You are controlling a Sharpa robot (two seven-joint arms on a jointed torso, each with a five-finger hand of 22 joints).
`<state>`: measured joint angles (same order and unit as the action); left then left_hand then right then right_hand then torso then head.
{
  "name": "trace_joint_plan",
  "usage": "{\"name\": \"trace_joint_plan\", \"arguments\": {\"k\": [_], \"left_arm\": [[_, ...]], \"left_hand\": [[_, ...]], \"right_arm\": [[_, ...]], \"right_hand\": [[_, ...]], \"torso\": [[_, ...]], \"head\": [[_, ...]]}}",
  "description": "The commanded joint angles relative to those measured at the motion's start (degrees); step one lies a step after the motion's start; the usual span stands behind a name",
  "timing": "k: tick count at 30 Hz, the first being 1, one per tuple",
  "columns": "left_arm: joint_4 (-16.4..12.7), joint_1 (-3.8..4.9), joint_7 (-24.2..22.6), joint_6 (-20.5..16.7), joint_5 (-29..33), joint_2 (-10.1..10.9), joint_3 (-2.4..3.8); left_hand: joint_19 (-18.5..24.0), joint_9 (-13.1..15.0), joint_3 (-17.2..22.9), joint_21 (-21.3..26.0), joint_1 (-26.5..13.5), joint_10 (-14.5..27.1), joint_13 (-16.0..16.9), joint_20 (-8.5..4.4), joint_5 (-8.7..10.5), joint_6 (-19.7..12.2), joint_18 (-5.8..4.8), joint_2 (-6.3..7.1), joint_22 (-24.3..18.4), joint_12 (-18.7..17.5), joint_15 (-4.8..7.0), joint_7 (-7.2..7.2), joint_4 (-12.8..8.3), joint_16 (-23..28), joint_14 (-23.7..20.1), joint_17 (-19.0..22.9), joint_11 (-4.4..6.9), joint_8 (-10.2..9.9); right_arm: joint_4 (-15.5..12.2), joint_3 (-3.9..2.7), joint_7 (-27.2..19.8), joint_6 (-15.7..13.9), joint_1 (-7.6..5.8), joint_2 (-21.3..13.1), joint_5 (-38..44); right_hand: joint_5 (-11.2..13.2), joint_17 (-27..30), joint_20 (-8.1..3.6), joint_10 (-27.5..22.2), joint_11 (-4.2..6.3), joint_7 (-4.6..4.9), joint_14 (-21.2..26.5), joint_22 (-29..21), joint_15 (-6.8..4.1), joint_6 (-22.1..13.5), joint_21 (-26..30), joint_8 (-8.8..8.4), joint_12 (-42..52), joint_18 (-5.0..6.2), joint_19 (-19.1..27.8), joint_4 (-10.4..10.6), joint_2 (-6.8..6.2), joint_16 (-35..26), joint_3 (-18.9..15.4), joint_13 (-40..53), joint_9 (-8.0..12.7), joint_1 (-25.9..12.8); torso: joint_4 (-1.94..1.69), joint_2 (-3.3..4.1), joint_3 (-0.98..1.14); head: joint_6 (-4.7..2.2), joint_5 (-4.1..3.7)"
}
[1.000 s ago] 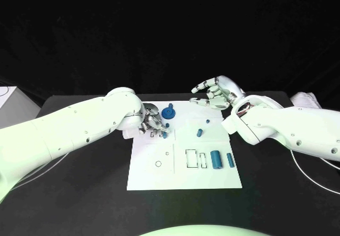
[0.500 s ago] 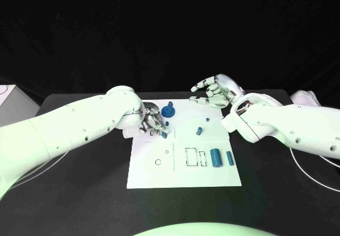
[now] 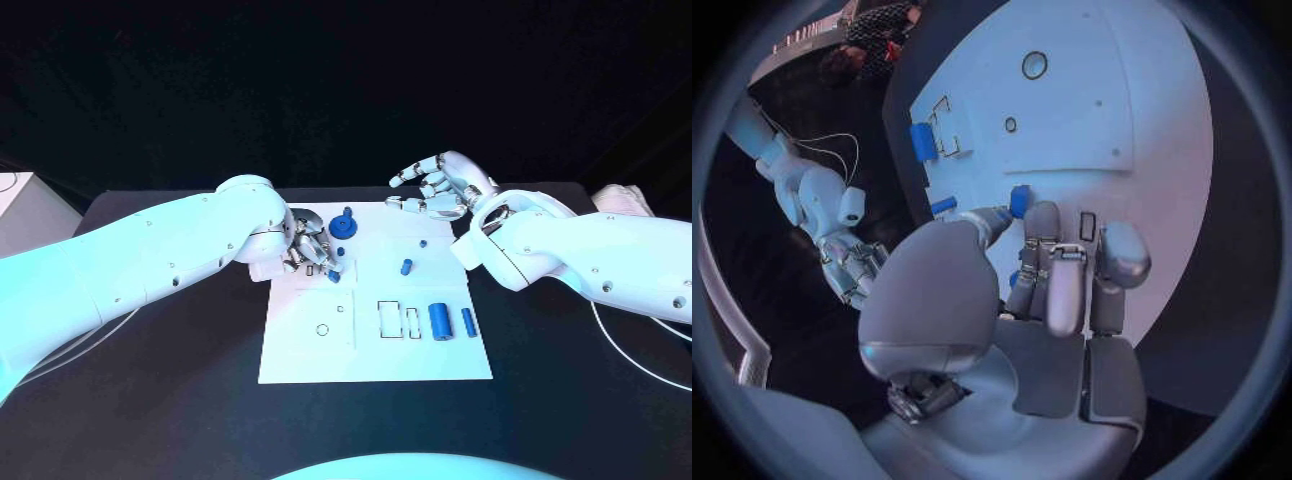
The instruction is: Assemble the parts on the task board
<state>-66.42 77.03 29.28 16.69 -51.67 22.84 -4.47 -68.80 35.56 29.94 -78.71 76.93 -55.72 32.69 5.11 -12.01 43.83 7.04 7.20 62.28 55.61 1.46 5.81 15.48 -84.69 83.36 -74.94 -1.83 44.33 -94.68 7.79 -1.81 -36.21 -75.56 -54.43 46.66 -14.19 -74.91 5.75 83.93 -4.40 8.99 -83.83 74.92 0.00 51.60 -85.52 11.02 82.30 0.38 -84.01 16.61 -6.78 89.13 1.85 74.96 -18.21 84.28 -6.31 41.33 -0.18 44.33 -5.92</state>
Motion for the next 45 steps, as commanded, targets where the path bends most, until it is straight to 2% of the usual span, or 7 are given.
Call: {"name": "trace_joint_plan", "arguments": {"k": [1, 4, 8, 10, 14, 25, 45], "left_arm": [[-0.28, -0.02, -0.84, -0.21, 0.5, 0.04, 0.01], [-0.64, -0.03, -1.76, -1.95, 0.87, 0.33, 0.01], [-0.95, -0.03, -2.67, -4.43, 1.8, 0.75, 0.03], [-1.18, -0.04, -3.11, -5.9, 2.08, 1.04, 0.04], [-1.7, -0.04, -3.75, -8.27, 2.35, 1.65, 0.1], [-2.86, -0.04, -3.96, -11.05, 1.07, 3.01, 0.43], [-4.59, -0.44, -6.4, -10.44, -8.98, 3.9, -0.54]], "left_hand": [[-0.2, 1.33, 6.14, -0.32, 1.25, -0.45, -0.35, -0.26, -0.66, -0.31, -1.01, 0.83, 0.13, -0.6, 0.14, -0.2, -4.05, -0.33, 0.43, -1.47, 0.24, 0.15], [-1.0, 3.69, 16.92, -1.25, -2.68, -1.76, -0.9, -0.06, -3.43, 0.41, -1.2, 3.79, 1.37, -0.86, -0.09, 0.41, -8.8, -0.88, 1.22, -2.94, -0.07, 1.09], [-2.79, 4.58, 19.16, -2.41, -5.43, -2.96, -0.86, -0.36, -7.27, 1.61, -1.64, 4.62, 3.58, -0.46, 0.3, -0.01, -10.94, -1.64, 2.32, -4.93, 0.3, 1.23], [-4.35, 5.18, 19.84, -3.33, -7.29, -4.05, -0.76, -0.79, -11.94, 2.81, -2.01, 5.47, 5.41, -0.13, 0.75, -0.48, -12.26, -2.25, 3.2, -6.6, 0.77, 1.34], [-6.13, 5.84, 20.15, -4.31, -9.02, -6.54, 1.84, -1.38, -16.39, 4.19, -2.45, 6.14, 7.52, 1.56, 1.33, -1.06, -13.63, -2.75, 3.99, -8.12, 1.36, 1.29], [-7.72, 6.52, 20.45, -5.1, -10.38, -9.0, 4.54, -1.97, -19.26, 5.42, -2.85, 6.49, 9.39, 3.15, 1.9, -1.63, -14.72, -3.15, 4.63, -9.4, 1.94, 1.03], [-7.41, 6.66, 20.4, -4.96, -10.45, -8.38, 3.42, -2.09, -19.15, 5.43, -2.76, 6.68, 8.95, 2.28, 1.96, -1.64, -15.05, -2.99, 4.52, -9.06, 1.97, 0.8]], "right_arm": [[0.02, -0.03, -0.24, 0.62, 0.03, 0.05, 0.31], [0.06, -0.03, -0.28, 0.6, 0.05, 0.05, 0.32], [0.06, -0.02, -0.31, 0.58, 0.06, 0.01, 0.32], [0.05, -0.02, -0.32, 0.57, 0.07, -0.01, 0.32], [0.0, -0.02, -0.33, 0.54, 0.07, -0.1, 0.31], [-0.1, -0.02, -0.34, 0.53, 0.08, -0.26, 0.07], [0.17, 0.0, -0.25, 0.63, 0.16, -0.3, -0.05]], "right_hand": [[0.01, -12.65, 0.23, -0.31, 0.03, 0.22, -5.55, 12.12, 0.1, 0.21, 0.23, 0.14, -0.07, 0.8, -3.85, 0.03, -0.15, -0.22, 0.2, 8.58, 0.06, -0.5], [0.01, -12.65, 0.23, -0.31, 0.03, 0.22, -5.55, 12.12, 0.1, 0.21, 0.23, 0.14, -0.07, 0.8, -3.85, 0.03, -0.15, -0.22, 0.2, 8.58, 0.06, -0.5], [0.04, -12.63, 0.22, -0.3, 0.03, 0.22, -5.54, 12.11, 0.1, 0.2, 0.25, 0.13, -0.07, 0.8, -3.85, 0.02, -0.12, -0.24, 0.21, 8.58, 0.07, -0.59], [0.04, -12.63, 0.22, -0.3, 0.03, 0.22, -5.54, 12.11, 0.1, 0.2, 0.25, 0.13, -0.07, 0.8, -3.85, 0.02, -0.12, -0.24, 0.21, 8.58, 0.07, -0.59], [0.04, -12.63, 0.22, -0.3, 0.03, 0.22, -5.54, 12.11, 0.1, 0.2, 0.25, 0.13, -0.07, 0.8, -3.85, 0.02, -0.12, -0.24, 0.21, 8.58, 0.07, -0.59], [0.04, -12.63, 0.22, -0.3, 0.03, 0.22, -5.54, 12.11, 0.1, 0.2, 0.25, 0.13, -0.07, 0.8, -3.85, 0.02, -0.12, -0.24, 0.21, 8.58, 0.07, -0.59], [0.1, -12.66, 0.22, -0.29, 0.03, 0.22, -5.55, 12.1, 0.1, 0.16, 0.27, 0.12, -0.06, 0.81, -3.84, 0.01, -0.08, -0.22, 0.23, 8.58, 0.08, -0.72]], "torso": [[0.04, 0.03, 0.02], [0.05, 0.01, 0.03], [0.02, 0.0, 0.02], [0.02, -0.01, 0.04], [0.02, 0.01, 0.04], [-0.05, -0.04, 0.05], [0.02, 0.1, -0.01]], "head": [[0.05, 0.0], [0.03, 0.03], [0.02, -0.03], [0.01, -0.02], [0.03, -0.01], [0.14, 0.02], [0.53, 0.39]]}}
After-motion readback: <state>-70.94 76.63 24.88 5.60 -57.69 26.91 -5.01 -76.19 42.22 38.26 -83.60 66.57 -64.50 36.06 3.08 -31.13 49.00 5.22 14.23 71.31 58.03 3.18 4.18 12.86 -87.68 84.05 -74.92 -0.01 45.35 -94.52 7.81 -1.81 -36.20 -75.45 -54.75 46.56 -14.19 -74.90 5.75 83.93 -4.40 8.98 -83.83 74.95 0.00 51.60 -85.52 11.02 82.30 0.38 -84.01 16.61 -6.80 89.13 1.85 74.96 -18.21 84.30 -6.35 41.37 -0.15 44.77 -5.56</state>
